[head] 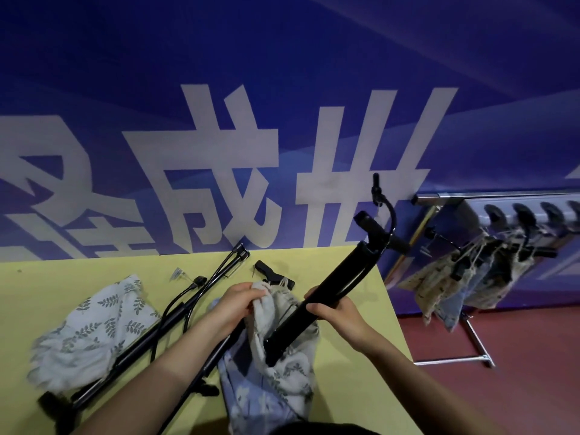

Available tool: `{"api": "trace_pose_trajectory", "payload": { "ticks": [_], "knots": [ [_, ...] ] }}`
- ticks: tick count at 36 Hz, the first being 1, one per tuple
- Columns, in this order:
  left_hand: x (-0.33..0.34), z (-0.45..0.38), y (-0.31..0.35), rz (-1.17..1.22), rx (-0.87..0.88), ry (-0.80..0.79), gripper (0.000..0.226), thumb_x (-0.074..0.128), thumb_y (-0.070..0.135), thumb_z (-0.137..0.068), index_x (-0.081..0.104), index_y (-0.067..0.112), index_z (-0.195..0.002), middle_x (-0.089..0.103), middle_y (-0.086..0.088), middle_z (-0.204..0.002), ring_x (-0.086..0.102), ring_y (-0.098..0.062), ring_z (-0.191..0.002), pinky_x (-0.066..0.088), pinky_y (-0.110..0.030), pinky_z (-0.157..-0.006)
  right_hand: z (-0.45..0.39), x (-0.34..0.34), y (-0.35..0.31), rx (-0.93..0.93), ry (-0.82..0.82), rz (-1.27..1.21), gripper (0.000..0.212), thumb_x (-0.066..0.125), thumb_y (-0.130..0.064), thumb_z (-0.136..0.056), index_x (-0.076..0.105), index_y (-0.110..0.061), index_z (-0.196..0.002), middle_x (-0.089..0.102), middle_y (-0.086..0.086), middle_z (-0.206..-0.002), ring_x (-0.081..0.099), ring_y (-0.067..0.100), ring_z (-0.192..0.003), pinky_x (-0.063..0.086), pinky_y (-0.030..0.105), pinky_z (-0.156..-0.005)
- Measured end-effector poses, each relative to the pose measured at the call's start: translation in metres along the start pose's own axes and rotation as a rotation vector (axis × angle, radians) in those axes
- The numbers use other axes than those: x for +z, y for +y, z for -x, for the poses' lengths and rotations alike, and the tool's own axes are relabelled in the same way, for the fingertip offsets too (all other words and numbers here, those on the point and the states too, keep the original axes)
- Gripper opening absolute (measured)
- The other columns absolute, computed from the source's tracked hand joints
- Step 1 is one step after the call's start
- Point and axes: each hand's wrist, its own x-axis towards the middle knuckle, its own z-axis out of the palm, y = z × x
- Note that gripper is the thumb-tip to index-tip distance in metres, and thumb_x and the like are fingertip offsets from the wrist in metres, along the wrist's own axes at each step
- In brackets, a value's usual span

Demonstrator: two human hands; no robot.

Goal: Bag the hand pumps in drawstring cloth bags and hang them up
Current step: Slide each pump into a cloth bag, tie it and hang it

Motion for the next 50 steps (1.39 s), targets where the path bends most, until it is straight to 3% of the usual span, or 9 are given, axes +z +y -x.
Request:
{"api": "trace_pose_trajectory", "payload": {
  "ticks": [5,8,13,24,27,31,35,45,50],
  "knots": [
    [0.000,0.013,-0.001,0.052,0.043,0.006,0.022,0.046,-0.004,-0.095,0.068,0.000,-0.091,0.073,-0.010,-0.080,0.066,-0.021,-0.079,0.053,-0.029,-0.076,0.007,-0.009,-0.006,-0.065,0.098,-0.057,0.015,0.068,-0.002,-0.083,0.070,-0.016,-0.089,0.069,0.004,-0.089,0.064,0.022,-0.090,0.051,0.033,-0.079],
    [-0.001,0.017,-0.003,-0.018,0.099,0.051,0.022,0.048,0.008,-0.098,0.068,0.001,-0.102,0.072,-0.017,-0.097,0.066,-0.028,-0.091,0.050,-0.038,-0.090,0.007,-0.012,-0.017,-0.124,0.163,-0.089,0.014,0.069,-0.012,-0.075,0.071,-0.020,-0.086,0.070,0.005,-0.091,0.066,0.022,-0.094,0.052,0.033,-0.083],
    [0.006,0.025,-0.005,-0.155,0.119,0.023,0.025,0.054,0.023,-0.097,0.066,0.001,-0.102,0.068,-0.015,-0.096,0.062,-0.027,-0.090,0.047,-0.036,-0.083,0.004,-0.010,-0.030,-0.178,0.215,-0.154,0.015,0.069,-0.015,-0.074,0.070,-0.019,-0.088,0.071,0.004,-0.092,0.067,0.018,-0.093,0.053,0.028,-0.080],
    [0.018,0.049,0.019,-0.011,0.093,-0.025,0.044,0.052,0.027,-0.098,0.050,0.009,-0.138,0.053,-0.007,-0.139,0.050,-0.023,-0.128,0.036,-0.042,-0.112,0.013,0.023,-0.020,-0.147,0.083,-0.050,0.014,0.064,0.005,-0.085,0.067,-0.007,-0.092,0.069,-0.001,-0.087,0.065,0.006,-0.085,0.049,0.019,-0.077],
    [0.018,0.050,0.020,-0.001,0.116,-0.046,0.039,0.049,0.024,-0.100,0.050,0.011,-0.136,0.053,0.000,-0.134,0.048,-0.020,-0.129,0.042,-0.035,-0.107,0.013,0.031,-0.017,-0.173,0.067,-0.051,0.011,0.064,0.005,-0.085,0.067,-0.001,-0.093,0.069,0.001,-0.088,0.066,0.010,-0.087,0.049,0.019,-0.077],
    [0.011,0.053,0.016,-0.419,0.294,0.113,0.017,0.044,0.026,-0.101,0.059,0.022,-0.094,0.058,0.006,-0.085,0.056,-0.017,-0.090,0.043,-0.027,-0.067,0.009,0.040,-0.022,-0.222,0.200,-0.137,0.011,0.066,0.005,-0.084,0.069,-0.005,-0.088,0.071,0.002,-0.086,0.067,0.011,-0.087,0.049,0.019,-0.078],
    [-0.001,0.052,0.011,-0.583,0.356,0.246,0.021,0.043,0.031,-0.100,0.063,0.029,-0.106,0.064,0.005,-0.091,0.060,-0.010,-0.084,0.046,-0.027,-0.069,0.002,0.043,-0.025,-0.257,0.298,-0.200,0.009,0.067,0.005,-0.085,0.067,0.001,-0.093,0.071,0.002,-0.087,0.067,0.012,-0.089,0.050,0.019,-0.083],
    [0.021,0.061,0.037,-0.148,0.376,0.100,0.019,0.051,0.020,-0.099,0.058,0.021,-0.081,0.058,0.004,-0.085,0.055,-0.009,-0.081,0.041,-0.023,-0.075,0.008,0.060,-0.016,-0.167,0.041,-0.061,0.011,0.067,0.001,-0.086,0.068,-0.005,-0.095,0.071,0.000,-0.091,0.067,0.010,-0.090,0.050,0.022,-0.081],
    [0.020,0.069,0.038,0.119,0.228,0.003,0.013,0.055,0.018,-0.096,0.067,0.022,-0.094,0.071,-0.001,-0.103,0.065,-0.014,-0.101,0.045,-0.030,-0.097,0.014,0.063,-0.018,-0.154,-0.023,0.034,0.006,0.067,-0.006,-0.088,0.066,-0.011,-0.091,0.070,0.002,-0.090,0.065,0.003,-0.085,0.052,0.023,-0.077]
  ]
}}
